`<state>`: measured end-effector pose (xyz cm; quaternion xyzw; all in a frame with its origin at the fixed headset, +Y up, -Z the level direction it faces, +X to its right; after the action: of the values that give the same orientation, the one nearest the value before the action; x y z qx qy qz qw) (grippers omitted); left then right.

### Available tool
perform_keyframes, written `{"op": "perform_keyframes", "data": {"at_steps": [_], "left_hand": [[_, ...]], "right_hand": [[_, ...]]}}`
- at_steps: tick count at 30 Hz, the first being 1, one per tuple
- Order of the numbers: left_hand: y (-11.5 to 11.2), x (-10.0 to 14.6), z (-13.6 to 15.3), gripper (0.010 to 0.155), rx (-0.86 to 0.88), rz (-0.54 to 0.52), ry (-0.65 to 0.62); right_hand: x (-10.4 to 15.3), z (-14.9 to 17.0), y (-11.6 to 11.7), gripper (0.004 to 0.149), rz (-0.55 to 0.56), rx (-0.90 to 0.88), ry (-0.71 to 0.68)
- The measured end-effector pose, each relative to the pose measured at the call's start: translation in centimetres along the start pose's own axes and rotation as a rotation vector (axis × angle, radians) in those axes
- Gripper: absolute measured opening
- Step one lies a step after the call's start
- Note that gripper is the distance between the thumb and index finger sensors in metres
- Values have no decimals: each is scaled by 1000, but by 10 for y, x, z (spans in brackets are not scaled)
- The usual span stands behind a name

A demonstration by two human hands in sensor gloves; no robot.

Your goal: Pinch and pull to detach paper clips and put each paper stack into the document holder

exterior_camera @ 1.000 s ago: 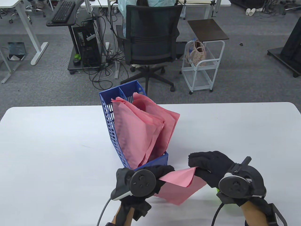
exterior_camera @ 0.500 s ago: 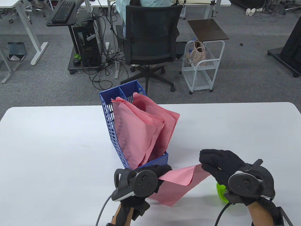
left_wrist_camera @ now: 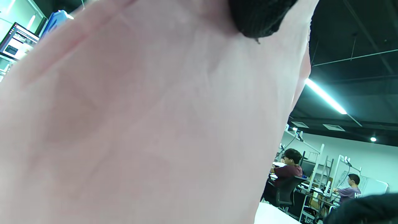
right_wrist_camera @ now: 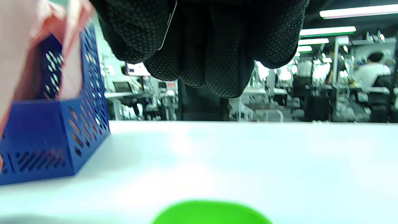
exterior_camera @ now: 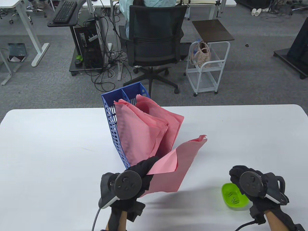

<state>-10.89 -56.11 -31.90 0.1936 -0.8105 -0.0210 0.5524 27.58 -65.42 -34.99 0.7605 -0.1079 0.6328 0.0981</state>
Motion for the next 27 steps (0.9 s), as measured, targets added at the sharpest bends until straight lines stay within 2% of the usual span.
{"op": "perform_keyframes", "data": {"at_steps": [5,16,21,27], "left_hand": [[-1,0,1,45,11,5,7],[-4,-3,-7,48,33,-7,8],[-7,-7,-21,52,40,-2,-10],[-6,-18,-49,55,-5,-29,-19]], "right_hand": [[-4,19,18,46,-95,-17,89],[-22,44,3,68,-7,-70,154],[-33,51,6,70,-22,-102,162],[-34,56,14,71,-40,-115,162]]}}
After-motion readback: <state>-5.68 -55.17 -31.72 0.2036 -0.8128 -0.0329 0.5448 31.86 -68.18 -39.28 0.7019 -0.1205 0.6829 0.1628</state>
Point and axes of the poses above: the tracker on the back of each hand, its own z axis roughly to the little-finger side, its own x axis roughly from the fingertips to the wrist, y = z × x, the point moved 4 cm from there along -x, roughly from the wrist to the fingertips, and after that the axes turned 12 degrees about -x, right-handed, at the moved point
